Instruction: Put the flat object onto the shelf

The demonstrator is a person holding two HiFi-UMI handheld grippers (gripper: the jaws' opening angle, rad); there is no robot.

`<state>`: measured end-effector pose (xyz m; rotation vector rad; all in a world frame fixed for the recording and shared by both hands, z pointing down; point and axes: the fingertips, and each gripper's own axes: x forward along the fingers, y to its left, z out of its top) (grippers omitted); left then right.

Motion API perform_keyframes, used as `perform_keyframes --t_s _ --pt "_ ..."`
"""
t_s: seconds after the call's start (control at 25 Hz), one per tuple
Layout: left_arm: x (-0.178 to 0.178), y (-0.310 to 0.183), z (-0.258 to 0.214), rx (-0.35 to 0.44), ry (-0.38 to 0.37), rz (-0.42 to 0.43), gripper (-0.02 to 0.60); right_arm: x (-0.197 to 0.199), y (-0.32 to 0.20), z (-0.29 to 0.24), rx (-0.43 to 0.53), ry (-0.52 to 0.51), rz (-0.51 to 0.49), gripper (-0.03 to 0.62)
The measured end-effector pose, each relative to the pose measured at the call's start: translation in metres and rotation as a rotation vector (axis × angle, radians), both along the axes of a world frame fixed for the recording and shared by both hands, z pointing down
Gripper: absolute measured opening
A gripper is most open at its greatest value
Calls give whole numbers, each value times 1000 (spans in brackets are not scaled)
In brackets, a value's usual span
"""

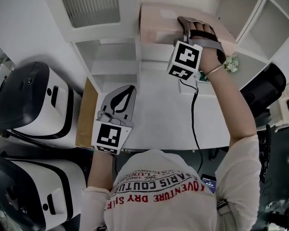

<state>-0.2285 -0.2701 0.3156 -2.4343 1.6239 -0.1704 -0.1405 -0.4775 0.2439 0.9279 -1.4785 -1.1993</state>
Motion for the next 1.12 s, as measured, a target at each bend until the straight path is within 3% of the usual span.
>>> perform_keyframes --t_s 0.28,0.48,0.72,1.12 --pt "-18 -23 5 -14 22 -38 14 -6 -21 6 -67 18 24 374" --pt "-18 -38 8 -20 46 -38 14 -5 -21 6 -132 10 -17 379" --pt "-11 -46 10 -24 42 -21 14 -18 -13 21 -301 -46 -98 410" --pt "-26 -48 14 -26 50 -66 14 -23 -36 21 -275 -48 -70 414"
